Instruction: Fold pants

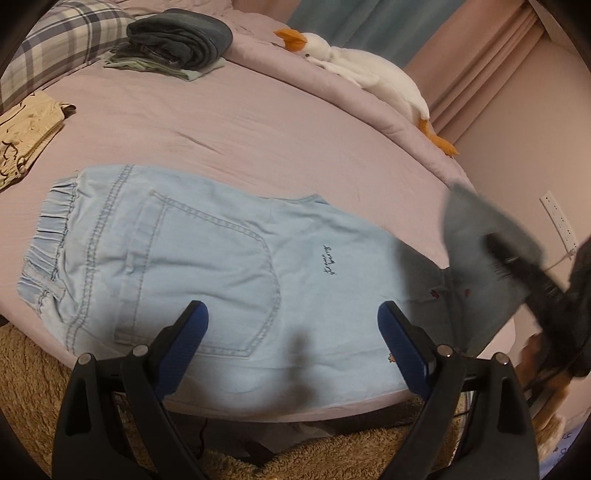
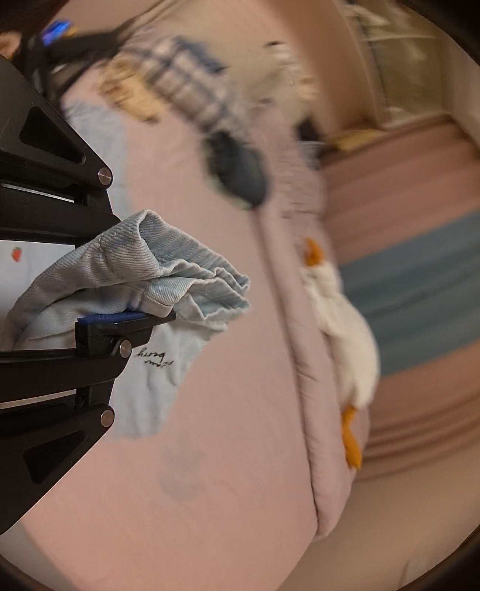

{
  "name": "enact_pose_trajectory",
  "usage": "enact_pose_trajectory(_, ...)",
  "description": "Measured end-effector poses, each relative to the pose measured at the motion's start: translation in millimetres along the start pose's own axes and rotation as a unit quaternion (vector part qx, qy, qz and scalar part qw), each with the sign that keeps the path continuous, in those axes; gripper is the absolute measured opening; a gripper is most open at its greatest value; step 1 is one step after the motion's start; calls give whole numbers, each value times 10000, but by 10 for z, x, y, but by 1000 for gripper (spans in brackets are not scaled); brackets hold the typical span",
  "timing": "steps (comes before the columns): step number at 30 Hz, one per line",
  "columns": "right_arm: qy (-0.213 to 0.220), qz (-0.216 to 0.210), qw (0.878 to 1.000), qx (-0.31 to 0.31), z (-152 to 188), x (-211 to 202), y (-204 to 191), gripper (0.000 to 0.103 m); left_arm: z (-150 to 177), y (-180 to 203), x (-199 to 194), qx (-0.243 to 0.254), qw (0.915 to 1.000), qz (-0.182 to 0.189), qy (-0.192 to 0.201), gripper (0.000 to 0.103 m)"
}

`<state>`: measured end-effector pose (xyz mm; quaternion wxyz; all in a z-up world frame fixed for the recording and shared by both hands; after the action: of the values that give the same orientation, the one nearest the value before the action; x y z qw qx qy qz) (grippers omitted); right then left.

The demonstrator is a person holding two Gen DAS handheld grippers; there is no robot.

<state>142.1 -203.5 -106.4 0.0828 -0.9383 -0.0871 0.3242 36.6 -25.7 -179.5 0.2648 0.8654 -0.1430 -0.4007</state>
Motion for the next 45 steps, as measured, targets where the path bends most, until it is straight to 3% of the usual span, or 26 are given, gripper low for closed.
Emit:
enact_pose_trajectory(5,-733,64,9960,-514,547,457,-468,16,32,-65,-17,-65,10000,-42,-20,93)
enact_pose_trajectory(10,-1362,152,9880,-711,916,716,-531,17,59,-95,31,-84,9999,-46,-136,94)
enact_pose_trajectory(13,-1471,-315,9869,-582,922,557,-549,44,36,-68,58,-109,9998,46,-185,94)
enact_pose_trajectory(14,-1481,-521,9865,-468,901,481,-539,58,19,-47,67,-110,9997,103,-198,94)
enact_pose_trajectory(16,-1406,-916,9856,-203,826,264,-474,62,-18,22,93,-79,9994,242,-249,94)
enact_pose_trajectory(18,-1302,-1002,9864,-56,779,96,-349,62,-53,104,145,15,9990,320,-318,94)
enact_pose_trajectory(20,-1095,-782,9908,119,723,-32,-130,62,-74,229,277,208,9975,463,-500,94)
enact_pose_trajectory(22,-948,-160,9948,322,711,-86,209,62,-30,330,492,340,9949,517,-799,93)
enact_pose_trajectory(25,-1006,731,9910,487,822,-35,618,62,89,459,847,573,9887,516,-1284,92)
enact_pose_trajectory(27,-1154,1177,9841,666,933,-21,898,62,144,484,982,604,9864,468,-1457,88)
enact_pose_trajectory(28,-1199,1212,9823,774,976,-30,984,62,140,501,1011,666,9880,357,-1350,85)
enact_pose_trajectory(30,-1251,1096,9812,981,1046,-57,1106,62,164,548,1029,763,9878,322,-1318,62)
enact_pose_trajectory(33,-1218,985,9823,1025,1063,-98,1135,62,314,698,1079,1076,9802,668,-1520,51)
enact_pose_trajectory(34,-1215,983,9822,1046,1067,-102,1139,62,333,705,1081,1126,9804,613,-1498,49)
enact_pose_trajectory(37,-1223,1005,9815,1080,1095,-58,1157,62,346,693,1071,1102,9821,564,-1419,24)
enact_pose_trajectory(41,-1216,1075,9814,1028,1082,-43,1101,62,341,672,964,762,9851,718,-1361,20)
enact_pose_trajectory(45,-1203,933,9824,1078,1059,-65,1069,62,308,758,639,849,9880,784,-1027,19)
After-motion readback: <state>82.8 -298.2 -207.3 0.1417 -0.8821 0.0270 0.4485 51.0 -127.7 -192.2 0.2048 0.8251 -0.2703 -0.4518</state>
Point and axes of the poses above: each gripper's, at about its wrist camera, not at the fingertips, and x roughly the way its jaws point, y to its right, z to its underside, the point moved 8 cm from there along x, roughly the way its jaws point, and after that the axes turned 10 degrees about z, right-handed, at the moved point
